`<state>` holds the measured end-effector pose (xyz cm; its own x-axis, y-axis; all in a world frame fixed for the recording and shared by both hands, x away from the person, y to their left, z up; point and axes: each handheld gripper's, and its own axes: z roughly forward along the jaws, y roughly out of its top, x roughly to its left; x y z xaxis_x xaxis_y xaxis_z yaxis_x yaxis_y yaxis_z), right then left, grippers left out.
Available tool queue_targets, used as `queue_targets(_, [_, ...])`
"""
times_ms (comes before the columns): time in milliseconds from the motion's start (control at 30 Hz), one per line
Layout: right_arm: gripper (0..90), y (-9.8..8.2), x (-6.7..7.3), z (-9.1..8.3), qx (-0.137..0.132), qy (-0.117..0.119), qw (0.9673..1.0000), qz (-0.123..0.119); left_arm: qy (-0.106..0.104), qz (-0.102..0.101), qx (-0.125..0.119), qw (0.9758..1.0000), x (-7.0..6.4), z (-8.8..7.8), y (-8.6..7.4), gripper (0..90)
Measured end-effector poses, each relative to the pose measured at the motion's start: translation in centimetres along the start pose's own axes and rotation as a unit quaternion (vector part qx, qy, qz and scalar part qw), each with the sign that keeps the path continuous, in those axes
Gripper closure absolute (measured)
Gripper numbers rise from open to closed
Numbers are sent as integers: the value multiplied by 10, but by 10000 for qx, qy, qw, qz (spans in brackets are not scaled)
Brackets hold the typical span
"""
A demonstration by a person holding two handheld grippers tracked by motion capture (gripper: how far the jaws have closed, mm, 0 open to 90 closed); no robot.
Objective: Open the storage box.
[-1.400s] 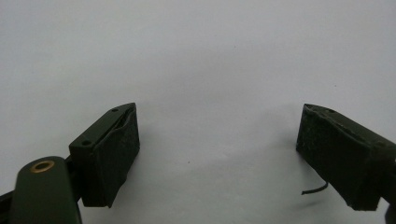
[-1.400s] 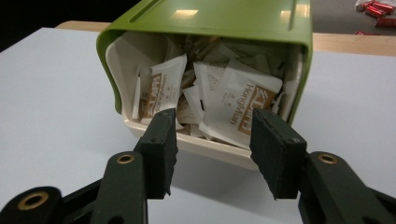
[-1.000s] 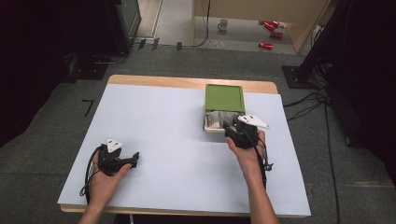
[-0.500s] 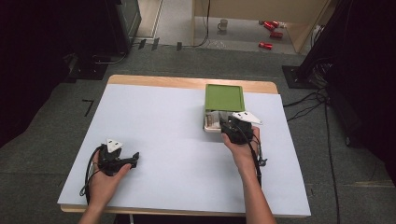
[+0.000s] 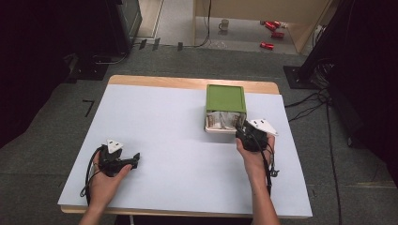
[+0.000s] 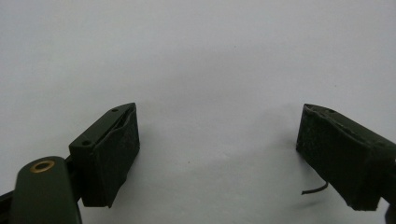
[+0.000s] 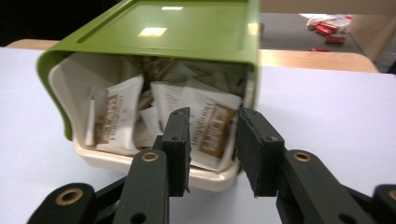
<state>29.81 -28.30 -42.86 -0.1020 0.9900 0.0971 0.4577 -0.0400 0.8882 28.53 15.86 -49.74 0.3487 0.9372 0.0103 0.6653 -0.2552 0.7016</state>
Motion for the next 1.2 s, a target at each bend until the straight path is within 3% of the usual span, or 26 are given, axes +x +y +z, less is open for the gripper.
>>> queue_targets(233, [692, -10, -3, 9, 278, -147, 9995, 78, 0, -1, 1, 10000, 0, 0, 0, 138])
queue_targets(433, [681, -14, -6, 16, 309, -437, 9983, 236, -3, -2, 0, 10000, 0, 0, 0, 137])
queue_targets(833, [614, -16, -8, 41, 525, -561, 9968, 204, -2, -1, 0, 10000, 0, 0, 0, 137])
queue_targets(1200, [615, -17, -6, 37, 611, -580, 9963, 155, -3, -3, -2, 10000, 0, 0, 0, 138])
